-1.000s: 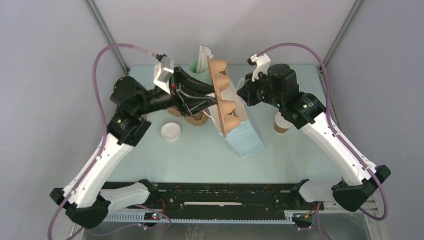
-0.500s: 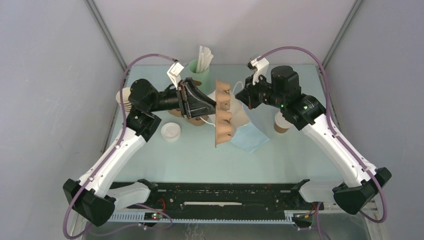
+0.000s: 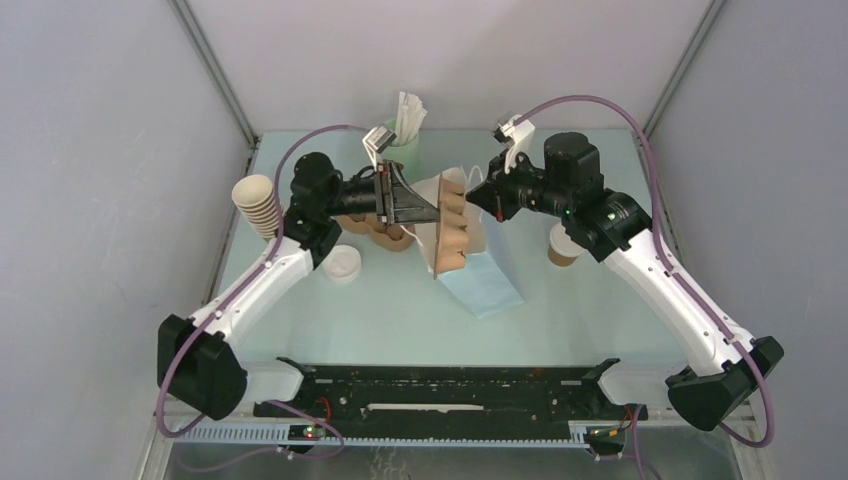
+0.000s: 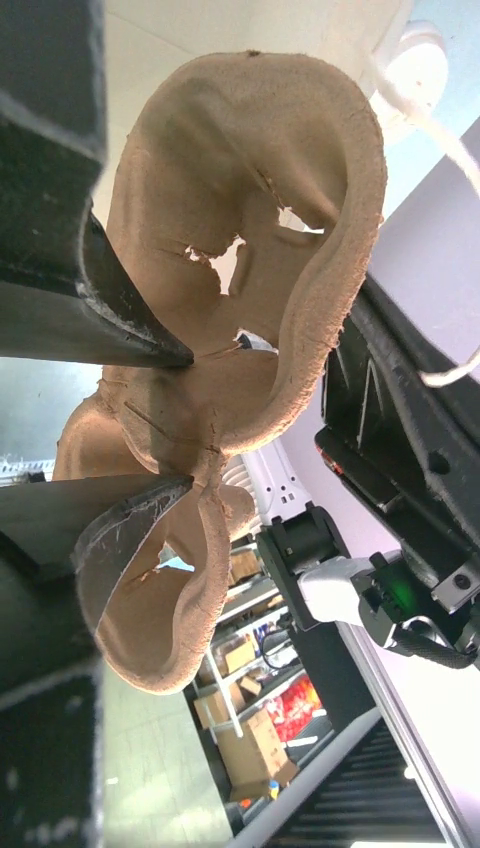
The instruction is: Pack the takeout coffee
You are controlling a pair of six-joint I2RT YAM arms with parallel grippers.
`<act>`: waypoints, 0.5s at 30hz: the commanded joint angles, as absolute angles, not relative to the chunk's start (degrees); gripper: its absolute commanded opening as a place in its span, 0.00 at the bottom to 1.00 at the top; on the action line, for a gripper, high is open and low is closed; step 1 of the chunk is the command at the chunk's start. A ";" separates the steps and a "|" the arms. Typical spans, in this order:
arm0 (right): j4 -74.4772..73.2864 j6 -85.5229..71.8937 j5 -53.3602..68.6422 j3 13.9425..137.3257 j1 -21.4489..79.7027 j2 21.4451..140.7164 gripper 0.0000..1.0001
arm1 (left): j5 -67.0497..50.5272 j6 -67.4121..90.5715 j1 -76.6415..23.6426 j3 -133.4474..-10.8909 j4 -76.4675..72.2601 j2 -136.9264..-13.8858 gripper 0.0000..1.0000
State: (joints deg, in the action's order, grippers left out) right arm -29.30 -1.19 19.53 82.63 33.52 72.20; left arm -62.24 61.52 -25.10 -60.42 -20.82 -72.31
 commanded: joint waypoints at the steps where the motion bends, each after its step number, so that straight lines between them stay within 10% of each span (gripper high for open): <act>1: -26.82 1.49 23.70 81.49 32.96 70.24 0.00 | -65.95 64.18 -24.35 -61.38 -27.16 -72.09 0.00; 15: -25.01 8.62 36.93 81.09 31.96 71.23 0.00 | -57.97 37.59 -25.86 -63.70 7.58 -70.58 0.00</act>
